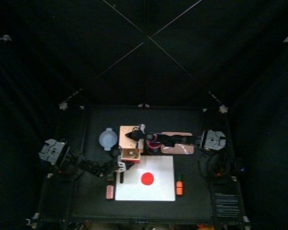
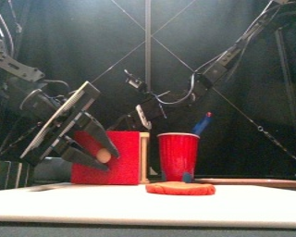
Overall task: Get the cutter from the drawer then cut the dough then place the extra dough in the bowl
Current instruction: Place the cutter on the board
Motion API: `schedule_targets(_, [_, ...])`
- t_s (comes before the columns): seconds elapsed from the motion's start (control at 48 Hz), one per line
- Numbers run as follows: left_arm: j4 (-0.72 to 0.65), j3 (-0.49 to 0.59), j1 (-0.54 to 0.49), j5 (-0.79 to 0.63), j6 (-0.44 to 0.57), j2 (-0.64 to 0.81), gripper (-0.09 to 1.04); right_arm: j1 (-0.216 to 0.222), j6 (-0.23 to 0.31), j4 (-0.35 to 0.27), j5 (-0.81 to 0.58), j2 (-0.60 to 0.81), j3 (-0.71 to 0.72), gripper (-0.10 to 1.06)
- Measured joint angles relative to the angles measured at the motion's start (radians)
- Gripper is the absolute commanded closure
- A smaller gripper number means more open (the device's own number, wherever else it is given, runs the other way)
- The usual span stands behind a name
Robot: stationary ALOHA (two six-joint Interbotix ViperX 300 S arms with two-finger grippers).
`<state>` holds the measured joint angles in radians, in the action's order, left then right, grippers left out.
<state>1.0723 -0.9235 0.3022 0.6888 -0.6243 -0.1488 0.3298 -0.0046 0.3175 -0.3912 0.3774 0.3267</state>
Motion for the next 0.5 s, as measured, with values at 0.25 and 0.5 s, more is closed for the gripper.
schedule_targets(0.25, [-0.003, 0.0, 0.0, 0.0, 0.0, -0.002, 0.24, 0.0, 0.0, 0.0, 0.0, 0.0, 0.0, 1.0])
schedule_targets(0.5, [-0.005, 0.0, 0.003, -0.002, -0.002, -0.002, 0.08, 0.0, 0.0, 0.0, 0.0, 0.0, 0.0, 1.0])
